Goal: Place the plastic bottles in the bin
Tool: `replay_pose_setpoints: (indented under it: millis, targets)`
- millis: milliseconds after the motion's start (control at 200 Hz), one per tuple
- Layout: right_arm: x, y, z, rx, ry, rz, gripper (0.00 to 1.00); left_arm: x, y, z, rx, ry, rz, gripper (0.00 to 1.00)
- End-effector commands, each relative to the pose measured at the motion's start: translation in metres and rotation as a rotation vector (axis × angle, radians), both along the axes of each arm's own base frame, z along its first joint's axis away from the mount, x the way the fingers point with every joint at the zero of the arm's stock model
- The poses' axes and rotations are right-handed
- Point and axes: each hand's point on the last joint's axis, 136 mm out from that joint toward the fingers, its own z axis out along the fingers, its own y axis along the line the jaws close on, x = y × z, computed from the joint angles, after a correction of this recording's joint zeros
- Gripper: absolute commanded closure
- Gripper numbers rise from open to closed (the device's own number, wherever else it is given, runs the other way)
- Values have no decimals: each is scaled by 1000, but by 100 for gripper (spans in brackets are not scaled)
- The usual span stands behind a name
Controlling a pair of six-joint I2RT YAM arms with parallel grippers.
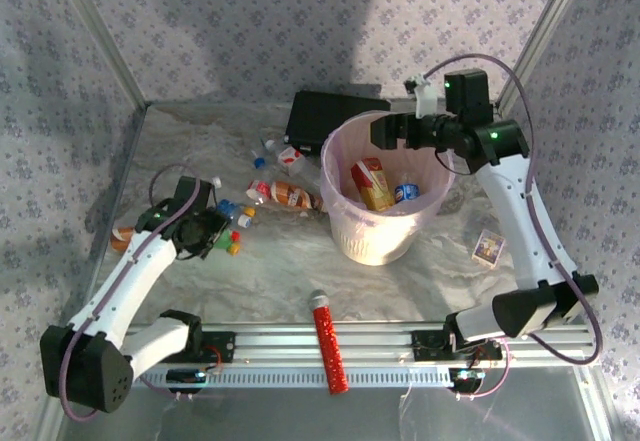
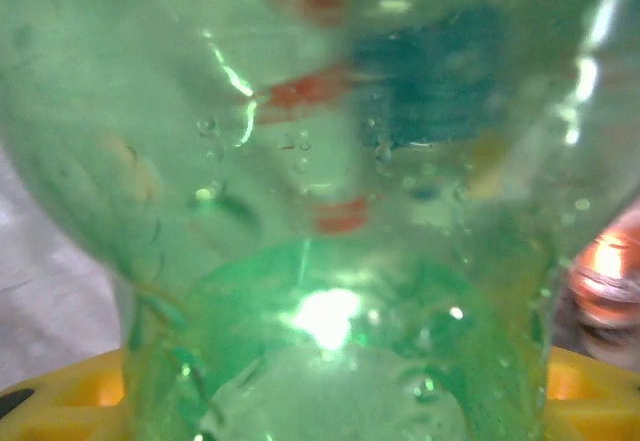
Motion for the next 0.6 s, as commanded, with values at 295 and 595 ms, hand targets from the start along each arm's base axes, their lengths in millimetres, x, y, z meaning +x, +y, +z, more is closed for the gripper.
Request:
replay_pose_setpoints:
  millis: [295, 595]
  targets:
    - [-44, 101, 27, 106, 47, 213, 16, 77, -139, 186, -263, -787, -781, 88]
    - [-39, 158, 23, 172, 109, 345, 17, 26, -200, 216, -337, -890, -1154, 100]
